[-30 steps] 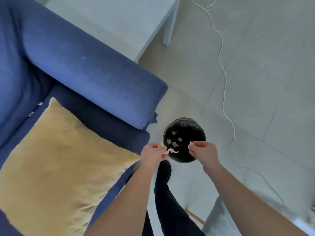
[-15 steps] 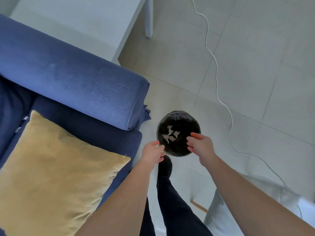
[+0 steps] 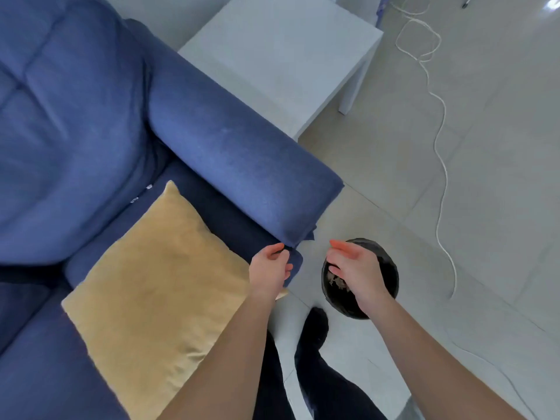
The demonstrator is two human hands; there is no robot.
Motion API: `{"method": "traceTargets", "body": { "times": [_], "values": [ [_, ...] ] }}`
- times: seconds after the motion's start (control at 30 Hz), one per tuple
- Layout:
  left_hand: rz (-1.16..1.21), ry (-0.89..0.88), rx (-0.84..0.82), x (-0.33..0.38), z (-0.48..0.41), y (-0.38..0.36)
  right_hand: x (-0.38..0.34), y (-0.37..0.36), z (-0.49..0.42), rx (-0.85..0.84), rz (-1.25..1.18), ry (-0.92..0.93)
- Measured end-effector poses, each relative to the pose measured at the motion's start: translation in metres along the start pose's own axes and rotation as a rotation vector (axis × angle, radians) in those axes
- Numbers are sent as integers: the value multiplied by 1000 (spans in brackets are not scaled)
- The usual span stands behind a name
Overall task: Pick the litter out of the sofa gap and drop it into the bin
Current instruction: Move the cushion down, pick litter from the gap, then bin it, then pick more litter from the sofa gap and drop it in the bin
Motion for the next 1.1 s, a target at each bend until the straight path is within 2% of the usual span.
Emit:
{"method": "traceTargets", "body": {
  "times": [0.3,0.47,0.63,0.8,1.1],
  "values": [
    [167,-75,261,50,-9,132,-68,-151,16,-225,146,123],
    [227,-83,418,65,-43,215,-85,-248,13,-322,270,127],
    [176,-70,540,74,-98,295,-87,-348,-6,-416,345,155],
    [170,-12,563,76,-165,348,-84,-436,-43,-453,390,159],
    [126,130,463,69,-276,389,-74,-550,-135,-413,530,100]
  ]
}}
Point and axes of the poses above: each hand's wrist, its own z-axis away from the middle knuckle, its own y-axis out of the back of the hand, x = y × z, the point moved 5 cm from there along -z, towards the middle knuckle, and after that the axes turned 3 degrees about y, right-handed, at the moved point
